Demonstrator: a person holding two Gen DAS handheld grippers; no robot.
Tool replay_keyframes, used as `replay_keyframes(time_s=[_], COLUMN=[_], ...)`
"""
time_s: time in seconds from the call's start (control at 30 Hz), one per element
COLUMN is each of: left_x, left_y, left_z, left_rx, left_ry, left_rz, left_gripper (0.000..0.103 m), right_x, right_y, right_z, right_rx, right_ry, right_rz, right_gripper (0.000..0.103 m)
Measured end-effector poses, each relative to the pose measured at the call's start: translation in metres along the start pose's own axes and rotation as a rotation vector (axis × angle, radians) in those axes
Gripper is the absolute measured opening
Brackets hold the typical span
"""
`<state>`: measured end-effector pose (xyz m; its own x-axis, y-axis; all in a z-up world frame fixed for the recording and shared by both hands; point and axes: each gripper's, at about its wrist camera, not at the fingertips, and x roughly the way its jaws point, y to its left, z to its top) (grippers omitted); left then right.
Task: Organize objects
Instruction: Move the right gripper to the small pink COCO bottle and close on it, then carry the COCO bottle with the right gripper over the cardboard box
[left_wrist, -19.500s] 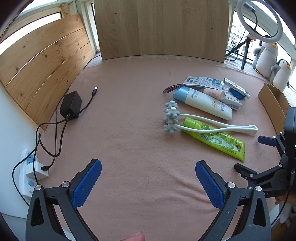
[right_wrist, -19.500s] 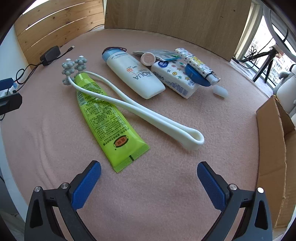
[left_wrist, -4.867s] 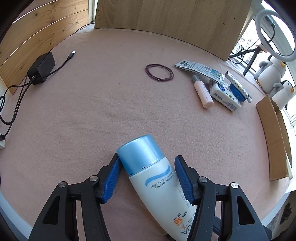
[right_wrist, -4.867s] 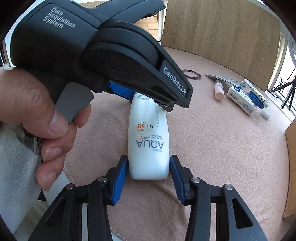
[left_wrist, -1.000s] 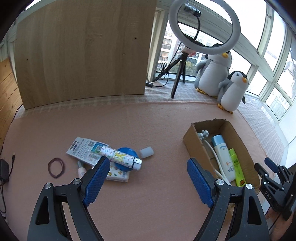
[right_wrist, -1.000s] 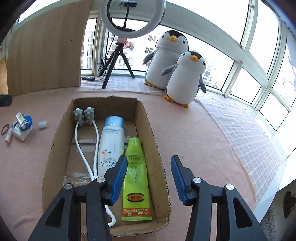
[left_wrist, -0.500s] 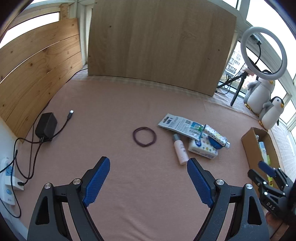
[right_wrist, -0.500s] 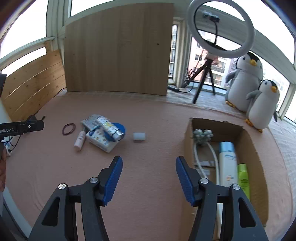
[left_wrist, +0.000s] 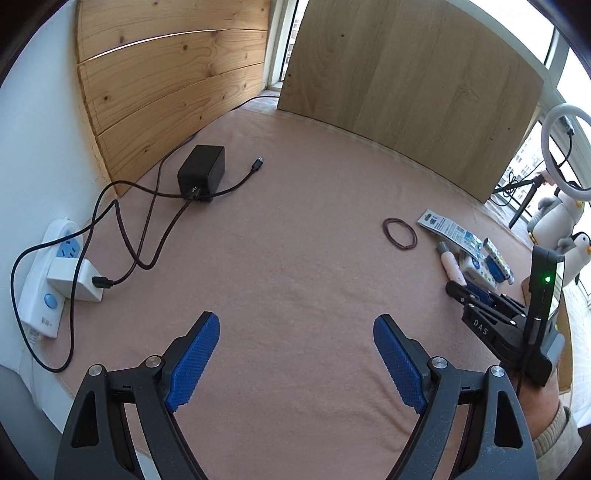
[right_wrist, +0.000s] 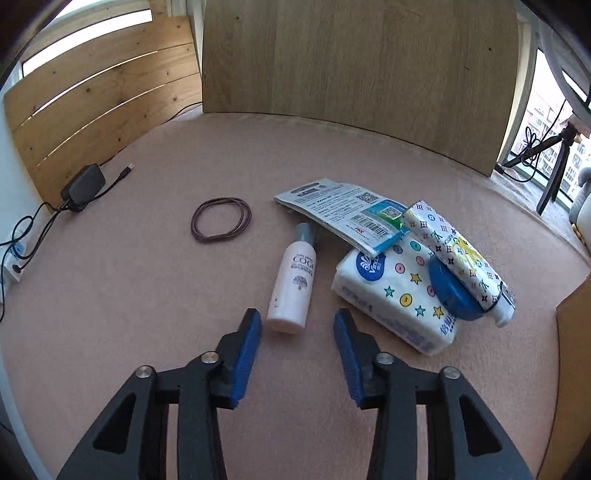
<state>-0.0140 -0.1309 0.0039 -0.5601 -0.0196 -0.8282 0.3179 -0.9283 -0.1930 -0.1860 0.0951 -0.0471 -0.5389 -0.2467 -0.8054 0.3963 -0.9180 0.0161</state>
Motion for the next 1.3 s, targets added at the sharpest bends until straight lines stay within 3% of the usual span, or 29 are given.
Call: replay_keyframes(time_s=[0.17,0.33,0.53,0.67,0.73,0.83,1.3], left_x=[0.018,0.05,0.069,0.071,0.073,0.075,0.071], left_y=[-0.016,-0.058,-0.1,-0.119,-0.127,-0.137,-0.143], left_z=[-0.002,-0.016,-0.038,-0.043,-0.044,-0.046,-0.043], left_rx=[0.012,0.075,0.138,0.177,0.193,0.221,0.234], left_ry=[0.051,0.146,0.234,0.252,0.269,0.284,0.265], left_rz=[-0.056,-0.133,-0.194,-0.222,-0.241,-0.259,-0.255], left_gripper=[0.088,0.086,0.069,0.06,0.045,0.03,0.028], right_x=[-0.016,-0.049,-0.078,-0.079,-0.079,-0.079,-0.081], right_y=[0.01,0.045,0.075,0.074,0.073,0.071,0.059], right_z=[-0.02,-0.067,-0.11,-0.112,-0.112,-0.114,-0.11], right_rx=[-0.013,-0.055,-0.086,-0.096,-0.096,-0.09,-0.067], right_ry=[0.012,0.013,-0.01,-0.015,-0.022,-0.031,-0.047], right_rz=[0.025,0.058,0.051,0.06,0.06,0.065,0.073], right_gripper=[0.018,0.018,0.018,0.018,0.018,0.018,0.018])
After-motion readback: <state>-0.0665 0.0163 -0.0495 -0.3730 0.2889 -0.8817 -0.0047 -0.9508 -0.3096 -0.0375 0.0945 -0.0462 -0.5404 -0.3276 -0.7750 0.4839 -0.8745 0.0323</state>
